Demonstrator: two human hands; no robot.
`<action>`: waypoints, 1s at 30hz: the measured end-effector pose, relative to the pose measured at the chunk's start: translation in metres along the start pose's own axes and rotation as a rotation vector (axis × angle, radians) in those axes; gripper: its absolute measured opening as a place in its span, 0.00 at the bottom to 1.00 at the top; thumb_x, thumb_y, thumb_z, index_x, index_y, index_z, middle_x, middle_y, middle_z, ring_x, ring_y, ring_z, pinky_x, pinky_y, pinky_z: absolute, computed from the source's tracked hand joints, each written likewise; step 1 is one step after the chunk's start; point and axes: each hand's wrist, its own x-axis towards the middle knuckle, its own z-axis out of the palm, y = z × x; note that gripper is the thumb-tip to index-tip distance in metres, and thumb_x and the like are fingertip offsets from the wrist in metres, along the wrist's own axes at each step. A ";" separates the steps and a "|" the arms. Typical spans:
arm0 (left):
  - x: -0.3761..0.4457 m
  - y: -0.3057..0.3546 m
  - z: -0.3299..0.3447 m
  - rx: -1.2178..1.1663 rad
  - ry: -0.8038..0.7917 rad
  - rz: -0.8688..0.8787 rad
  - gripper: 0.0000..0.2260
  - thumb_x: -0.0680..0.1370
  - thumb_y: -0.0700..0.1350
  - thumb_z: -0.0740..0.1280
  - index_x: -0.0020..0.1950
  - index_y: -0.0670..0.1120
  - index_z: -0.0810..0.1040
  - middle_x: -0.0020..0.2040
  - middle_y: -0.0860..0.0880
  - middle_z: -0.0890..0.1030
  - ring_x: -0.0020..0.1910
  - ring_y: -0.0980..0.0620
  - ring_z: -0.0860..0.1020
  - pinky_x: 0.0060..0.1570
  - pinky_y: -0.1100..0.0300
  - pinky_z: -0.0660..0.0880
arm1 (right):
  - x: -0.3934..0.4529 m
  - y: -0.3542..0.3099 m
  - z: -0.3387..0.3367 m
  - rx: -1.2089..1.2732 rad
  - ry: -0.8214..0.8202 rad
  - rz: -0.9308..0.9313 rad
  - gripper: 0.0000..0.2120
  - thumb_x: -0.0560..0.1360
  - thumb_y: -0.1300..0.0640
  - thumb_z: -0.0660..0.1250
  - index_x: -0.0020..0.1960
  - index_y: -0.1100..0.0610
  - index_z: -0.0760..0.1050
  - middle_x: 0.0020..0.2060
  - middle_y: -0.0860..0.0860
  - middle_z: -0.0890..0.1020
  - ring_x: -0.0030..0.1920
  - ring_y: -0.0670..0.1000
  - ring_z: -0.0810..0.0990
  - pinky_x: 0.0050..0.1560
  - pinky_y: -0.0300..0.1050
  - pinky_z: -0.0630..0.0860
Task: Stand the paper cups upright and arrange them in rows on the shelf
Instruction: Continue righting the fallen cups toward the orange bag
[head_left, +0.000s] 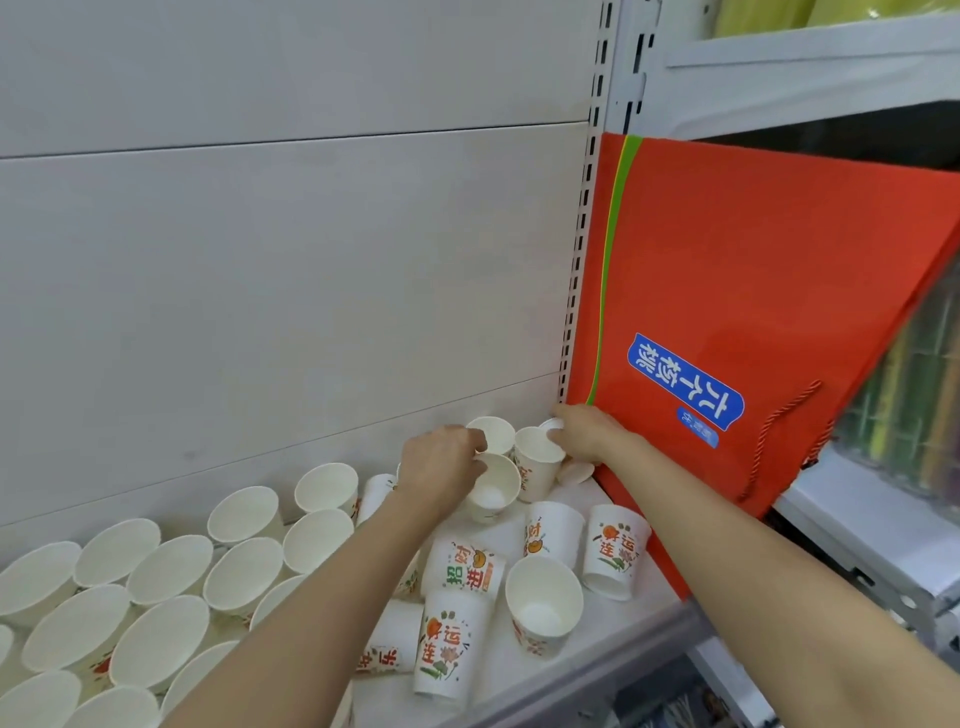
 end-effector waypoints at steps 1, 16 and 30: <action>-0.002 0.000 0.000 -0.014 0.022 -0.001 0.12 0.78 0.52 0.65 0.61 0.55 0.78 0.56 0.53 0.81 0.54 0.49 0.79 0.48 0.57 0.74 | 0.001 -0.001 0.000 0.004 0.002 0.009 0.16 0.78 0.54 0.60 0.64 0.57 0.69 0.60 0.56 0.76 0.55 0.56 0.76 0.48 0.48 0.74; -0.058 -0.026 -0.022 -0.023 0.079 -0.107 0.08 0.77 0.51 0.63 0.44 0.54 0.81 0.39 0.55 0.82 0.39 0.53 0.79 0.35 0.58 0.75 | -0.014 0.004 0.007 0.081 0.404 -0.021 0.05 0.75 0.53 0.67 0.44 0.54 0.77 0.43 0.54 0.82 0.43 0.56 0.79 0.39 0.46 0.74; -0.063 0.000 -0.015 -0.100 -0.218 -0.327 0.09 0.67 0.53 0.69 0.38 0.48 0.80 0.35 0.52 0.82 0.40 0.50 0.80 0.37 0.60 0.75 | -0.111 0.019 0.029 0.091 0.601 -0.055 0.11 0.76 0.52 0.65 0.57 0.52 0.77 0.54 0.51 0.80 0.54 0.55 0.76 0.47 0.50 0.76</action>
